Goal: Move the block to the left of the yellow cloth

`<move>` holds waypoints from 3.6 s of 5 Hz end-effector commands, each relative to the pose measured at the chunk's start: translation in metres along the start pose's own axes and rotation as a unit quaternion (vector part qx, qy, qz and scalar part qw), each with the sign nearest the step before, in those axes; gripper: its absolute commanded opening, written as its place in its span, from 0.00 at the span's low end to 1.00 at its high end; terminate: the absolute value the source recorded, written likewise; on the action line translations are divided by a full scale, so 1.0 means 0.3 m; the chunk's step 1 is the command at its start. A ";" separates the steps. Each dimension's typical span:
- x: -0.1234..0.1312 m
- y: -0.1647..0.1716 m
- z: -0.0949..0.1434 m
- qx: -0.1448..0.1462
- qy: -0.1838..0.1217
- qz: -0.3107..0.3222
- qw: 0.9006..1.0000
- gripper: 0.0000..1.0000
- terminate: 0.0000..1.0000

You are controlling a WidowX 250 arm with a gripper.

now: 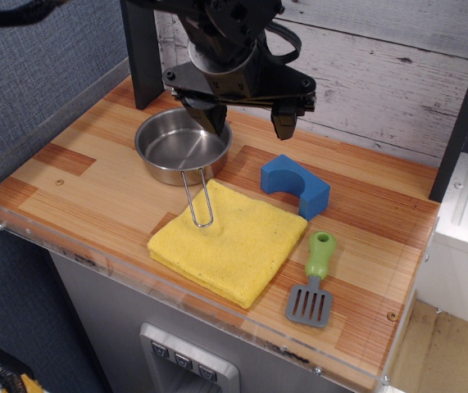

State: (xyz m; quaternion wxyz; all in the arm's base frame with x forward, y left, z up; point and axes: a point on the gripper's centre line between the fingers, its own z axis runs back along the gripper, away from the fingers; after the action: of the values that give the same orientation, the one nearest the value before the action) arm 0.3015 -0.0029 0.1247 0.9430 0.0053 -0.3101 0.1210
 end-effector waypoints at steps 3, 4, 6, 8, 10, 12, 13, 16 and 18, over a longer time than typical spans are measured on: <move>0.140 -0.101 0.024 0.020 0.009 0.071 0.997 1.00 0.00; 0.162 -0.050 -0.017 0.039 0.005 0.099 0.994 1.00 0.00; 0.118 0.034 -0.061 0.075 0.054 0.300 0.950 1.00 0.00; 0.065 -0.012 -0.130 0.088 0.090 0.341 0.932 1.00 0.00; 0.000 -0.094 -0.238 0.095 0.125 0.315 0.936 1.00 0.00; -0.064 -0.114 -0.325 0.111 0.148 0.301 0.936 1.00 0.00; -0.064 -0.113 -0.363 0.111 0.149 0.299 0.936 1.00 0.00; -0.074 -0.122 -0.382 0.097 0.140 0.272 0.947 0.00 0.00; -0.040 -0.166 -0.305 0.046 0.134 0.200 0.970 0.00 0.00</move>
State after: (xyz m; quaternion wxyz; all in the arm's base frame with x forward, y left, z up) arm 0.3552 -0.0470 0.0293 0.9347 -0.0193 -0.1419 0.3254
